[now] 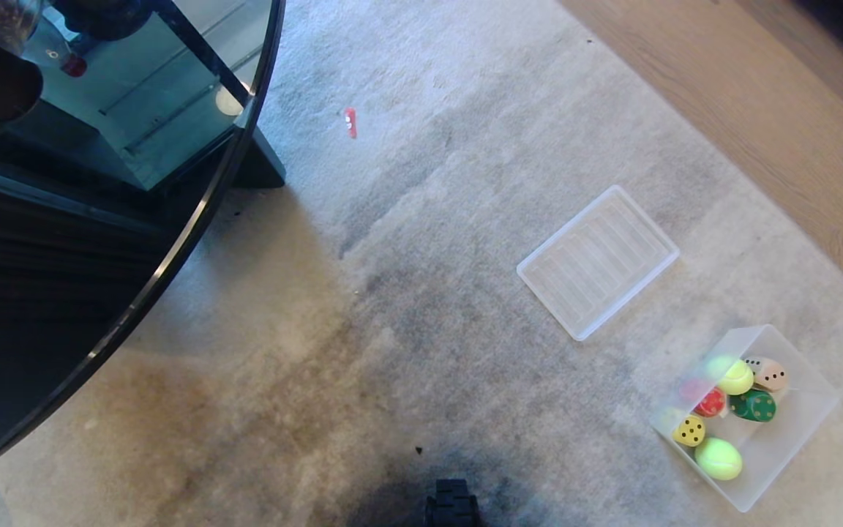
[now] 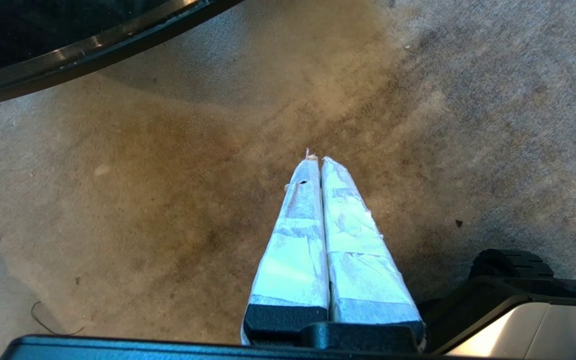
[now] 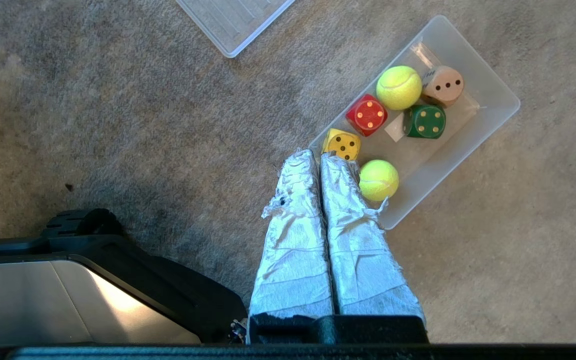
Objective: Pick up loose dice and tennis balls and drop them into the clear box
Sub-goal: Close the lid
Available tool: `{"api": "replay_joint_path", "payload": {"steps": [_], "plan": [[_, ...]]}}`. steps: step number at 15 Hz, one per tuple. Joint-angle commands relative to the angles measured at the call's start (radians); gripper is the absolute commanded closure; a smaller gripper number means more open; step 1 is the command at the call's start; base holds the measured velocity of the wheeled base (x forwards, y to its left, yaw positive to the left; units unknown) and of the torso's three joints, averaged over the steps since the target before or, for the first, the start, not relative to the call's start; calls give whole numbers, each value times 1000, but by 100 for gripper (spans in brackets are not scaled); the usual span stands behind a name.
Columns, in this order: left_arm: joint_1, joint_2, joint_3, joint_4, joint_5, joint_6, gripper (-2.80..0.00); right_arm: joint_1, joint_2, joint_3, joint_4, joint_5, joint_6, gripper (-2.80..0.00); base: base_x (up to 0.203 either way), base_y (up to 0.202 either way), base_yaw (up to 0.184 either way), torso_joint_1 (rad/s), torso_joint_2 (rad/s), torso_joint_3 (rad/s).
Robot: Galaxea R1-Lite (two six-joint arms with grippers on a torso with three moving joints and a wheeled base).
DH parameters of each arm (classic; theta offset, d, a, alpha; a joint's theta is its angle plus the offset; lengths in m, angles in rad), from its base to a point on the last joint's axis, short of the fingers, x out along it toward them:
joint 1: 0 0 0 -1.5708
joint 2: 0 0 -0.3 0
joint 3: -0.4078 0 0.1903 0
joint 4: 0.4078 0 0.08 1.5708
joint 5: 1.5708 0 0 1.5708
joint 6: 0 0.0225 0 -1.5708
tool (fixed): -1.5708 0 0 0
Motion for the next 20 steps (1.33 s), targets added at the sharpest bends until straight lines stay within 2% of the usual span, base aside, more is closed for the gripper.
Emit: {"api": "replay_joint_path", "payload": {"steps": [1,3,5,7,9,11,14,16,18,20], "plan": [[0,0,0,1,2,-4,0,0,0,0,2,-2,0,0,0,0,0,3,-2,-42],[0,0,0,1,9,-32,0,0,4,-9,9,-9,2,0,0,0,0,1,1,-19],[0,1,0,2,11,-54,0,0,92,-73,10,-9,6,0,0,0,0,0,0,0],[0,0,0,1,11,-63,0,0,312,-175,2,-8,37,0,0,0,0,0,0,0],[0,0,0,1,11,-63,0,-2,605,-274,-67,-9,116,0,0,0,0,0,0,0],[0,0,0,1,11,-63,0,-19,897,-338,-230,-28,196,0,0,0,0,0,0,0],[0,0,0,1,11,-63,0,-38,1301,-412,-544,-66,302,0,0,0,0,0,0,0],[0,0,0,1,11,-63,0,-46,1507,-465,-716,-83,413,0,0,0,0,0,0,0],[0,0,0,1,11,-63,0,-50,1664,-497,-835,-92,537,0,0,0,0,0,0,0],[0,0,0,1,11,-63,0,-49,1817,-515,-967,-95,628,0,0,0,0,0,0,0]]}}
